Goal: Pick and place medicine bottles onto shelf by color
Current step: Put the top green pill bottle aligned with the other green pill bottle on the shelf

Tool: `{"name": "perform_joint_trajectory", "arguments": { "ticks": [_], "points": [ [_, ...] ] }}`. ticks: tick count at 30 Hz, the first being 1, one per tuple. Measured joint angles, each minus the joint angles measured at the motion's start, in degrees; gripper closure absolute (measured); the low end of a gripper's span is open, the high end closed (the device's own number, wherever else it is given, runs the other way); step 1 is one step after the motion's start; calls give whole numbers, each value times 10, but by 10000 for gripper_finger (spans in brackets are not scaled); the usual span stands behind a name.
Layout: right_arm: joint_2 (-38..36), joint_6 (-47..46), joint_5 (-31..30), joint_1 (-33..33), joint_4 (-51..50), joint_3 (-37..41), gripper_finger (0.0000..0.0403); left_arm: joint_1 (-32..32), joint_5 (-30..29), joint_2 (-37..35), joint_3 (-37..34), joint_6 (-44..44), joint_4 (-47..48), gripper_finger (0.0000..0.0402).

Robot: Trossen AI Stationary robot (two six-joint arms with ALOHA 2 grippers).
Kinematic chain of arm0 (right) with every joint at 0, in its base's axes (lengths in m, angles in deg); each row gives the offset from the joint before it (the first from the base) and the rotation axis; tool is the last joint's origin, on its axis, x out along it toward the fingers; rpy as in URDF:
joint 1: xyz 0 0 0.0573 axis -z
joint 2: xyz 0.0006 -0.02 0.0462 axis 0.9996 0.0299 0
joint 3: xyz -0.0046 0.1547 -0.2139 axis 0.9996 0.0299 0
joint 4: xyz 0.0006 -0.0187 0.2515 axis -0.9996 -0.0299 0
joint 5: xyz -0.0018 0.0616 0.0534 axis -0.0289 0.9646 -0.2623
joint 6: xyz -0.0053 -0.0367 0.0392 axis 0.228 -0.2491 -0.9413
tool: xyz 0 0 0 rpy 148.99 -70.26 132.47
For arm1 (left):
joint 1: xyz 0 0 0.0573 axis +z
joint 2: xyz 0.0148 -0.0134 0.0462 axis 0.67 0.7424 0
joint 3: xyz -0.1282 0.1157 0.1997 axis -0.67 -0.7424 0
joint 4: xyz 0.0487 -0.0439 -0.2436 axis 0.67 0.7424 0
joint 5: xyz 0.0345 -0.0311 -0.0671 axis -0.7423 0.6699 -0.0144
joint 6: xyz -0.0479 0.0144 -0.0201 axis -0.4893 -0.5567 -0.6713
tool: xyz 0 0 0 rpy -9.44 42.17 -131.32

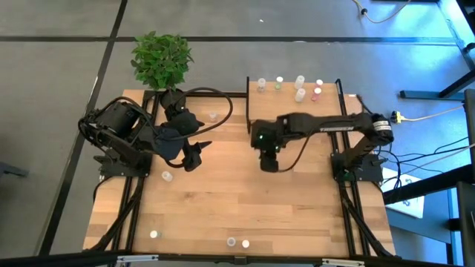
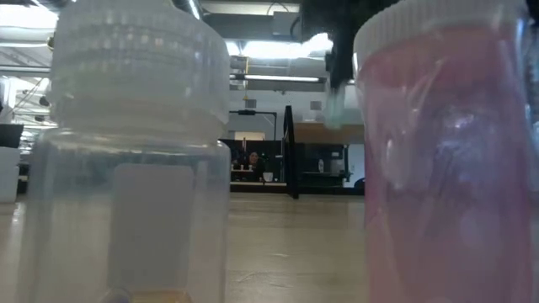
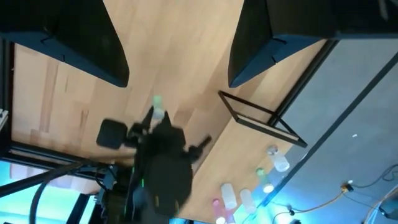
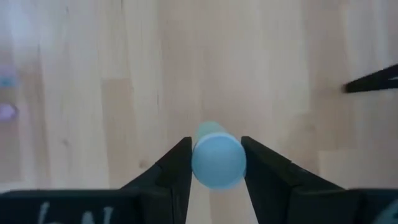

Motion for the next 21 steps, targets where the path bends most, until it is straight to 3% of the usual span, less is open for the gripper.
{"name": "perform_joint_trajectory", "arguments": {
  "ticks": [4,14,21],
  "points": [
    [-15,-33,-11,15,-71,-59,273,0,-3,0,0,0,0,132],
    [-16,-61,-121,80,-221,-209,273,10,-13,0,0,0,0,132],
    [-17,-61,-167,162,-269,-254,273,44,-42,1,-20,0,0,132]
  ]
}}
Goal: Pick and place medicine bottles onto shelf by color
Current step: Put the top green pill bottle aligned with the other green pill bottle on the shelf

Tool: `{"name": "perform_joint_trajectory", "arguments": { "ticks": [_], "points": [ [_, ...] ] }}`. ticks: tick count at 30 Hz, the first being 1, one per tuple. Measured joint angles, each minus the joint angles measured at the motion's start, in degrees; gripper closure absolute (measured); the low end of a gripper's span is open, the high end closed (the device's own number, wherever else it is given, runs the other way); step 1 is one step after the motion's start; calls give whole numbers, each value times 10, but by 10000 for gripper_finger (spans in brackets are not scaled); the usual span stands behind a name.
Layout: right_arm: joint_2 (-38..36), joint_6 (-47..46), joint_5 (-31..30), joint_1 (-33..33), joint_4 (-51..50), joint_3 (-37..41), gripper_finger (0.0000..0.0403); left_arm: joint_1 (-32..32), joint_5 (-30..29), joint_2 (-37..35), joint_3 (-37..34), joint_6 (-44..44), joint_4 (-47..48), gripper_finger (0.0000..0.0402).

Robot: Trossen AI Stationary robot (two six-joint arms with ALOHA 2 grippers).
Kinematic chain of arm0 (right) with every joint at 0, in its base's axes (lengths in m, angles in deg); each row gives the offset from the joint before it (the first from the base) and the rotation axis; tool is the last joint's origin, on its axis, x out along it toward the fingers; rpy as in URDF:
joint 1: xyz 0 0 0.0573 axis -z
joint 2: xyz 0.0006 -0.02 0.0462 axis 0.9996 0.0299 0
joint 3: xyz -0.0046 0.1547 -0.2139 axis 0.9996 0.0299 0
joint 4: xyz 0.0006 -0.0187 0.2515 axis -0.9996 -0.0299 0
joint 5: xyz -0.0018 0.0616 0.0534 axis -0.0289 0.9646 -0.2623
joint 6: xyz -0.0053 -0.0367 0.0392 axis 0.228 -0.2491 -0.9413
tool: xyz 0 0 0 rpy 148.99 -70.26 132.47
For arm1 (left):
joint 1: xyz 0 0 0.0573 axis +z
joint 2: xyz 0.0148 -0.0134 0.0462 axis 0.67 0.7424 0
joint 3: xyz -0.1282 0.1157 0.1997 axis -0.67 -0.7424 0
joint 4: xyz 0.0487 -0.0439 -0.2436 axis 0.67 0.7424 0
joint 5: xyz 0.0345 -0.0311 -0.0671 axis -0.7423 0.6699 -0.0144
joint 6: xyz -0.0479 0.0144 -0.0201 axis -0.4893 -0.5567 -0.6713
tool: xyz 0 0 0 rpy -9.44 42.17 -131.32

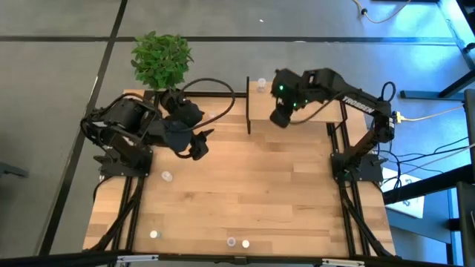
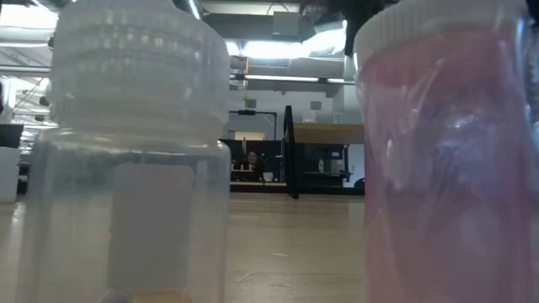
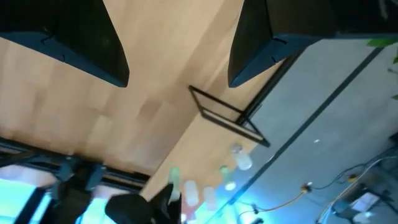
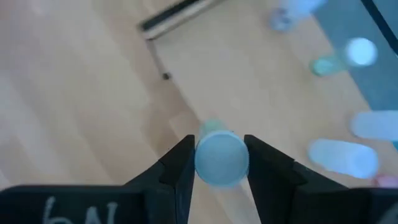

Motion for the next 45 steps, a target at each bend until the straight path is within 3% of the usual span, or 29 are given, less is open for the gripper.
{"name": "perform_joint_trajectory", "arguments": {
  "ticks": [10,21,32,38,45],
  "points": [
    [18,44,45,110,34,17,273,33,3,0,-38,0,0,132],
    [49,62,16,129,72,49,273,33,7,0,-40,0,0,132],
    [51,72,12,159,82,52,273,33,7,0,-40,0,0,132],
    [74,88,41,158,82,52,273,33,7,0,-40,0,0,132],
    [88,89,17,164,81,52,273,33,7,0,-40,0,0,132]
  ]
}}
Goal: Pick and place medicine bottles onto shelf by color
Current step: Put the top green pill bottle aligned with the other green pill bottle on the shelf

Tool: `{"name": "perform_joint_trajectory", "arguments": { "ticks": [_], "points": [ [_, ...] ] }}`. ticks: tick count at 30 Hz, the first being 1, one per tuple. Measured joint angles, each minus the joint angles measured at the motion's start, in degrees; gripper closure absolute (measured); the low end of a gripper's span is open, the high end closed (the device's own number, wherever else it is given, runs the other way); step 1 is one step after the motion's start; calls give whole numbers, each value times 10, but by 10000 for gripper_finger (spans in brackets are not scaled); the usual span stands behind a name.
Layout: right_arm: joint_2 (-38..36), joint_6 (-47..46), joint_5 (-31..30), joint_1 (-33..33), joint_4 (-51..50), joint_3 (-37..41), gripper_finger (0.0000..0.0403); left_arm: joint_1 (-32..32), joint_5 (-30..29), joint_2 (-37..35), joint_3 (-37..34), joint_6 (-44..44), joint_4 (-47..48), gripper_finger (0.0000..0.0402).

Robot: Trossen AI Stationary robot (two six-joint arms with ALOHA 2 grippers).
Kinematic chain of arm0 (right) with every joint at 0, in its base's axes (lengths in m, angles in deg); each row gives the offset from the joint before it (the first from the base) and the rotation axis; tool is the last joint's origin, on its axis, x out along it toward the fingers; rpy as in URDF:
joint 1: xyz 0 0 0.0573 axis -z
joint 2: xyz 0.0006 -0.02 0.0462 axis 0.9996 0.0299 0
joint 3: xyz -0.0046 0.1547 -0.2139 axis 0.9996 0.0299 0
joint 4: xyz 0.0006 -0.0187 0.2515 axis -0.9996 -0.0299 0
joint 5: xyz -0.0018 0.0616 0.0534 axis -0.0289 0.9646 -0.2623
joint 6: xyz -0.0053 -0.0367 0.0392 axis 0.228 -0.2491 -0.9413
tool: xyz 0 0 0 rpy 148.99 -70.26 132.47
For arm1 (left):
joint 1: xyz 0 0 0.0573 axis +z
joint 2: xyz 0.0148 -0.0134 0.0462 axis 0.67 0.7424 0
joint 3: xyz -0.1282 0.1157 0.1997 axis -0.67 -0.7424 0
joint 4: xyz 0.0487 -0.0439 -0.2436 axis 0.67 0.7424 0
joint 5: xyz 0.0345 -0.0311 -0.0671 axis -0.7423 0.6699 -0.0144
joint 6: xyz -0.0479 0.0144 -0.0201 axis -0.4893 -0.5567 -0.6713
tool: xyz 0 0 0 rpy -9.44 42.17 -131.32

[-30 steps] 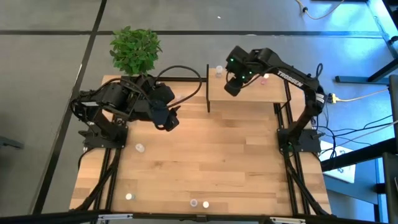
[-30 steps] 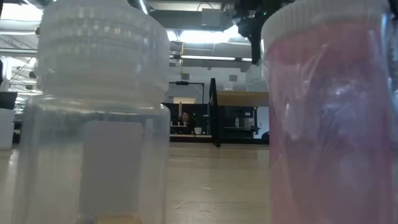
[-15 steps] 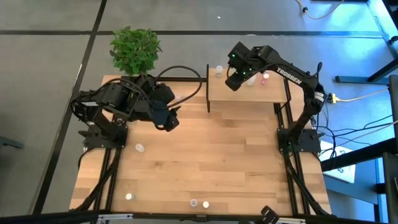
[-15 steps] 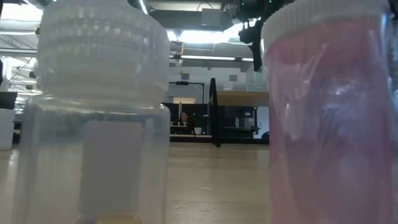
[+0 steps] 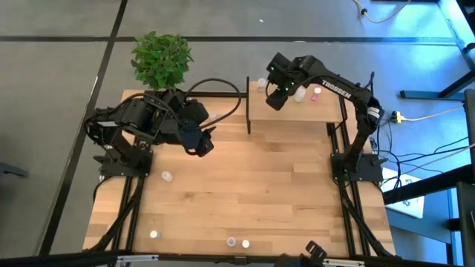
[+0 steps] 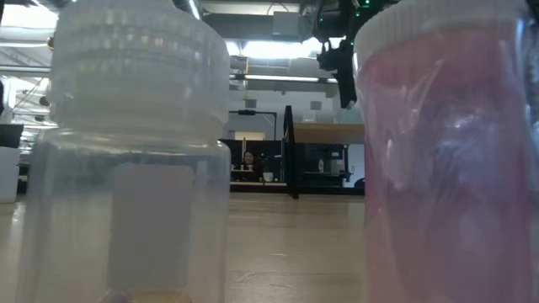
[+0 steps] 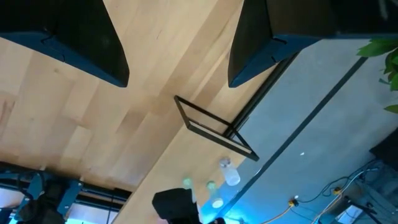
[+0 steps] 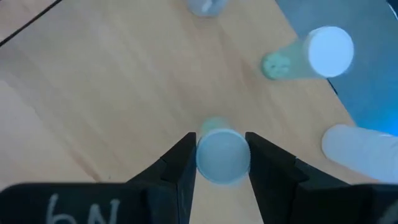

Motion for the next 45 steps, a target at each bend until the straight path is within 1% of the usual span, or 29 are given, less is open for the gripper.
{"name": "perform_joint_trajectory", "arguments": {
  "ticks": [4,11,14,20,23,30,34,38,45],
  "points": [
    [0,-1,14,7,9,0,273,0,0,0,0,0,0,132],
    [0,-13,15,9,17,0,273,0,0,0,0,0,0,132],
    [0,-14,30,9,17,0,273,0,0,0,0,0,0,132],
    [0,-15,29,14,17,0,273,0,0,0,0,0,0,132],
    [0,-29,28,14,16,0,273,0,0,0,0,-1,0,132],
    [2,0,29,14,15,0,273,0,0,0,0,-2,0,132],
    [9,-27,32,14,15,0,273,0,0,0,0,-2,0,132],
    [16,-15,33,14,17,-1,273,0,0,0,0,-2,0,132],
    [17,-20,34,14,22,-1,273,0,0,0,0,-2,0,132]
  ]
}}
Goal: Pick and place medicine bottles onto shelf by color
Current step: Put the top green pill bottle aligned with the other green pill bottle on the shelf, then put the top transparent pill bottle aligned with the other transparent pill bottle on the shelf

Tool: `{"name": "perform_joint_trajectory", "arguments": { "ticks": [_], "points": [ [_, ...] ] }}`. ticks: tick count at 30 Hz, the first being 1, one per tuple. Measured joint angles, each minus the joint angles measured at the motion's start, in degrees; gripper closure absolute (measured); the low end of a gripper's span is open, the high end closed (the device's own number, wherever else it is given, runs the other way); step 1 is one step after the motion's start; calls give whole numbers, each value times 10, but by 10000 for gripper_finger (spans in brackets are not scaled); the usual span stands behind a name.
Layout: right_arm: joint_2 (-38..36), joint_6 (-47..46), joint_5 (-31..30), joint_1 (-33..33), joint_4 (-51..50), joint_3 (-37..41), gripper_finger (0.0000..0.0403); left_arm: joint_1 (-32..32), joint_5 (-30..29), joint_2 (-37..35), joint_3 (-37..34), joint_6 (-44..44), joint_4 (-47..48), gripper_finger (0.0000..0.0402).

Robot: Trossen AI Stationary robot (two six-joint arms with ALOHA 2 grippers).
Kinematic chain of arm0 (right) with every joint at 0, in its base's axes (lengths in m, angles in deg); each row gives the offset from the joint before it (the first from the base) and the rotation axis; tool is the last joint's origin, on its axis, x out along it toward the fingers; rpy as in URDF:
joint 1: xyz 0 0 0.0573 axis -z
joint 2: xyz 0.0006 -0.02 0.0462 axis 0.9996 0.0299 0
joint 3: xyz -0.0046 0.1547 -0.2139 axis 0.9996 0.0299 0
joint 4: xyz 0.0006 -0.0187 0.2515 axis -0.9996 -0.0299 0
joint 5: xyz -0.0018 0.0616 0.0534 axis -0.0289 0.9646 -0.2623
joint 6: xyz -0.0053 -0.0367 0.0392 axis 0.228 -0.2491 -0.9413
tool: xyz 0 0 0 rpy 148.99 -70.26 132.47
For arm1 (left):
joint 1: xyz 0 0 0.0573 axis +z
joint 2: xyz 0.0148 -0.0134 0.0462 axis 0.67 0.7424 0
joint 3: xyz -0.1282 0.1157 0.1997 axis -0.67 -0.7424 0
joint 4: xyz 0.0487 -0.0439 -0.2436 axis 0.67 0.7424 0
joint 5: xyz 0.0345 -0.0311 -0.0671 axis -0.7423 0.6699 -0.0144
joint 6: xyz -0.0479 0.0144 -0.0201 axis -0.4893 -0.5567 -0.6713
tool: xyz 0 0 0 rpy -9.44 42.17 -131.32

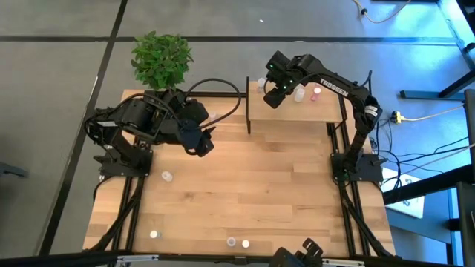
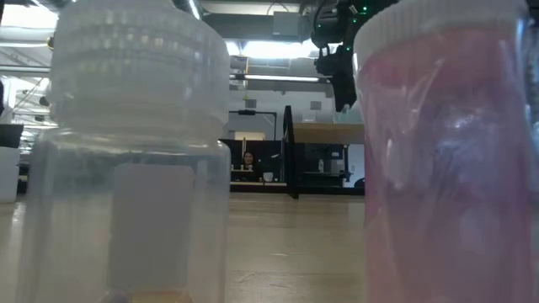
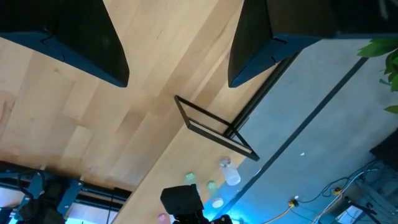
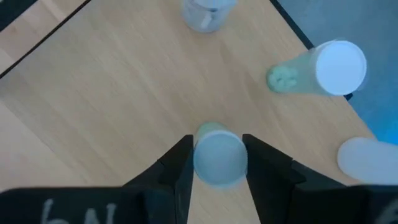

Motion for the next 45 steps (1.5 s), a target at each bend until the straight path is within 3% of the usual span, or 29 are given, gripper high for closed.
{"name": "perform_joint_trajectory", "arguments": {
  "ticks": [29,45],
  "points": [
    [2,6,-1,0,0,2,172,0,0,0,0,1,0,132],
    [2,7,-25,0,-39,-61,166,0,0,0,0,0,0,132]
  ]
}}
